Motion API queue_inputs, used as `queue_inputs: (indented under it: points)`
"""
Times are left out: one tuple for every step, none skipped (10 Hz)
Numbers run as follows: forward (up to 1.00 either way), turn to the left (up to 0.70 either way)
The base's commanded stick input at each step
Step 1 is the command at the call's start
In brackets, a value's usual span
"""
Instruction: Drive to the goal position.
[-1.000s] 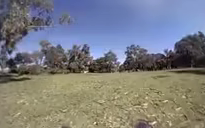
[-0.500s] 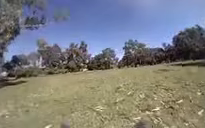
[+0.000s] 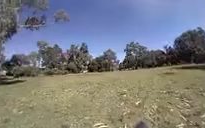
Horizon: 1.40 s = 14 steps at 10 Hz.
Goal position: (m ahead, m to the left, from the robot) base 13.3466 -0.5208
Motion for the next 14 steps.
queue_inputs:
  points:
    - [1.00, 0.00]
    - [1.00, 0.00]
    - [1.00, 0.00]
    - [1.00, 0.00]
    - [1.00, 0.00]
    - [1.00, 0.00]
    - [1.00, 0.00]
    - [1.00, 0.00]
    - [1.00, 0.00]
    - [1.00, 0.00]
    - [1.00, 0.00]
    - [1.00, 0.00]
    - [1.00, 0.00]
    - [1.00, 0.00]
